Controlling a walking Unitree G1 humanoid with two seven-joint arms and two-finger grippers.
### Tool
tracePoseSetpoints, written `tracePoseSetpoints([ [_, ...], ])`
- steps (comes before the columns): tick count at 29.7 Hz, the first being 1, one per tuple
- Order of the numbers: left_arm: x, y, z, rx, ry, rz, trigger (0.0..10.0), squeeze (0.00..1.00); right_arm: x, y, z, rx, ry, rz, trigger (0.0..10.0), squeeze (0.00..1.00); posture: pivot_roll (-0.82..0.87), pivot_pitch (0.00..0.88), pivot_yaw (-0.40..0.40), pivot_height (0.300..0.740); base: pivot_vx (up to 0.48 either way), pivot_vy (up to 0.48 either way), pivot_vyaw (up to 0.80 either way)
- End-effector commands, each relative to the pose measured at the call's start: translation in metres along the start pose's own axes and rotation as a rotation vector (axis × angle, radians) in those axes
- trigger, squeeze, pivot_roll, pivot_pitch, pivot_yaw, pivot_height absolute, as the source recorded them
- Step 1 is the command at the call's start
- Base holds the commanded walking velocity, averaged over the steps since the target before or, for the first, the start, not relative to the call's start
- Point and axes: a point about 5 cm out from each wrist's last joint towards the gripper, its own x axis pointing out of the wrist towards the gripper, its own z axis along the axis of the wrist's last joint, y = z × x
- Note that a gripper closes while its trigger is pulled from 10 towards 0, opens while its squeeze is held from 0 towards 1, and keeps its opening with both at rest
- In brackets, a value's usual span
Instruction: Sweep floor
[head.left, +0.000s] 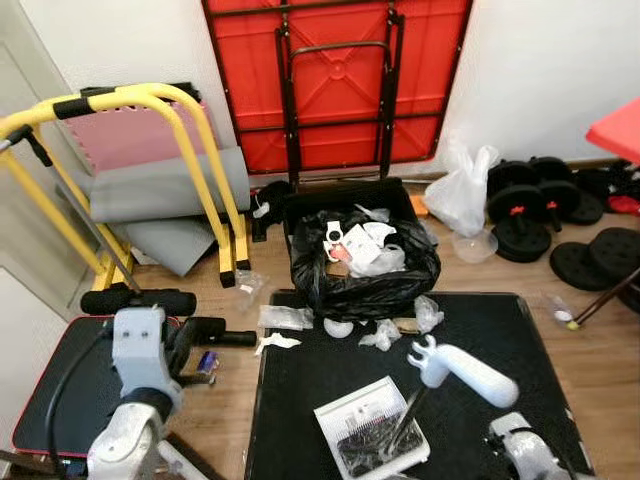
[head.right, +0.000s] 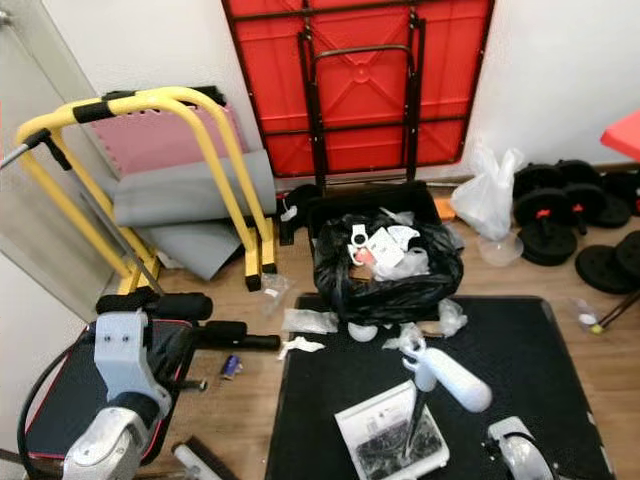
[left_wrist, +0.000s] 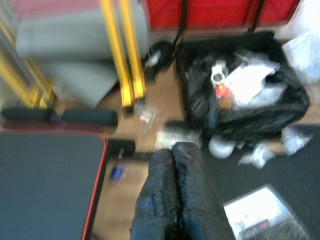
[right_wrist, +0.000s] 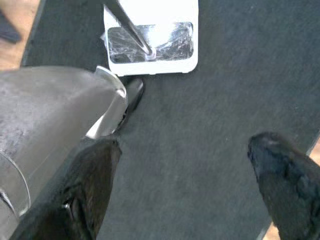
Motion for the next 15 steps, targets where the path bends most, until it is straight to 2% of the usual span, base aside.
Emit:
tracePoseSetpoints([
  [1,-0.006,0.026,-0.043,-0.03,0.161,0.12,10.0,0.0,0.007,0.011,-0.007,-0.024,0.035,0.006,10.0,0.0,-0.11,0.044,-0.036,0.74,0.0,0.0,0.0],
  [2,-0.009,0.034,-0.062,-0.044,0.238,0.154,10.0,0.0,0.008,0.013,-0.011,-0.028,0.058,0.002,10.0,0.0,-0.11,0.037,-0.033,0.74,0.0,0.0,0.0],
  [6,-0.026,0.045,-0.108,-0.086,0.435,0.233,10.0,0.0,0.01,0.018,-0.025,-0.046,0.113,-0.004,10.0,0.0,-0.1,0.031,-0.031,0.74,0.0,0.0,0.0],
  [11,-0.035,0.046,-0.126,-0.107,0.519,0.26,10.0,0.0,0.009,0.016,-0.027,-0.039,0.123,-0.021,10.0,0.0,-0.1,0.03,-0.031,0.74,0.0,0.0,0.0],
  [13,-0.044,0.046,-0.142,-0.12,0.59,0.275,10.0,0.0,0.01,0.014,-0.026,-0.007,0.112,-0.054,10.0,0.0,-0.1,0.025,-0.022,0.74,0.0,0.0,0.0],
  [15,-0.047,0.044,-0.148,-0.127,0.624,0.282,10.0,0.0,0.011,0.014,-0.024,0.007,0.098,-0.07,10.0,0.0,-0.1,0.024,-0.018,0.74,0.0,0.0,0.0],
])
